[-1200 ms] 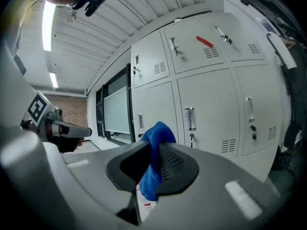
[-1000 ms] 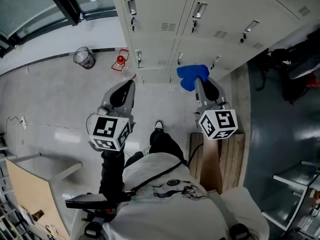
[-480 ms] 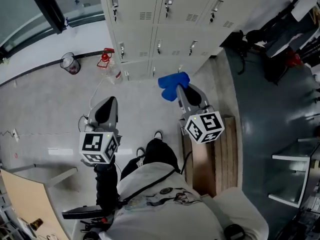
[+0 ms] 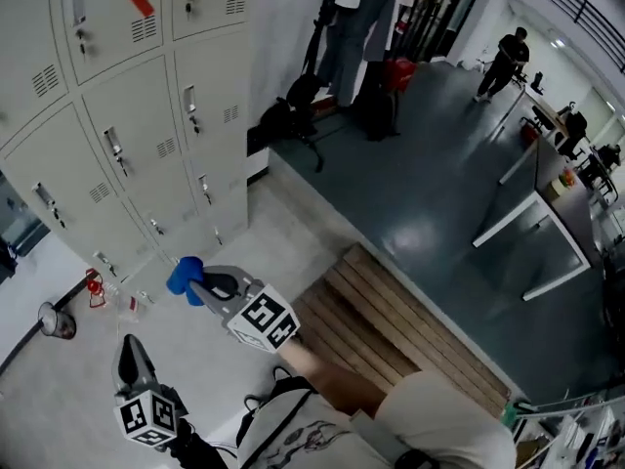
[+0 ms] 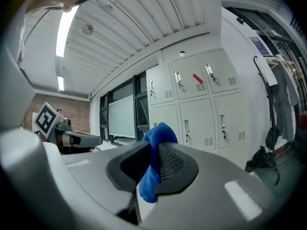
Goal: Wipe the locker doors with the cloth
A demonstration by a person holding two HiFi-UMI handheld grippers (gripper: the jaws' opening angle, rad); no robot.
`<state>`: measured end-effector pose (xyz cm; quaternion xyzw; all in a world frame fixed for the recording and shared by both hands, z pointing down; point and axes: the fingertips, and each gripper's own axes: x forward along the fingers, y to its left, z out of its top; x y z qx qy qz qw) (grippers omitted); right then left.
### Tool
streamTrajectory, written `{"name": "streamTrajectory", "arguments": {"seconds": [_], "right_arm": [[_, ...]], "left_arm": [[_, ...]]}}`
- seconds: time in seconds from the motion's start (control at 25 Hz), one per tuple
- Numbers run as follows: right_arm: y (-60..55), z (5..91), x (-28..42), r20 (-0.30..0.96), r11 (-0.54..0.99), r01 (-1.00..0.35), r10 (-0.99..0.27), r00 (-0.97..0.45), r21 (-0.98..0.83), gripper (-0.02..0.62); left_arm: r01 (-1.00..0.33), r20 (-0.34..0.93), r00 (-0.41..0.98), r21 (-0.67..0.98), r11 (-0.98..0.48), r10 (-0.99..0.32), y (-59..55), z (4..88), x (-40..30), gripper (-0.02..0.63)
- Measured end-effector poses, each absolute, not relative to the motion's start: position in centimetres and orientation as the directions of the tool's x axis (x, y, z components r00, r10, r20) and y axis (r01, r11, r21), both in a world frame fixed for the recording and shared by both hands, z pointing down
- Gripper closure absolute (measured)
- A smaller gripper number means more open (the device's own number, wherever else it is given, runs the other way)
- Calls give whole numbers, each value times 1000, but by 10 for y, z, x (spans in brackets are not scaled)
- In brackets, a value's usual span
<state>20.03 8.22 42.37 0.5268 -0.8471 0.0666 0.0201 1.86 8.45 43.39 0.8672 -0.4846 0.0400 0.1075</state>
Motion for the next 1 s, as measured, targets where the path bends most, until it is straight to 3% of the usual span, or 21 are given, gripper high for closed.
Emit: {"name": "streamTrajectory", "arguments": {"seconds": [0.52,1.0], "right_arm": [[104,390,251,22,393,-918,-918,-395,-55,561],[80,398,227,38,425,-903,-903,-428,-68,563]], "left_arm": [[-800,107,599,108,-590,-793,84,405,70,606],[-844,116,536,109,-526,-836,73,401,32,606]]}}
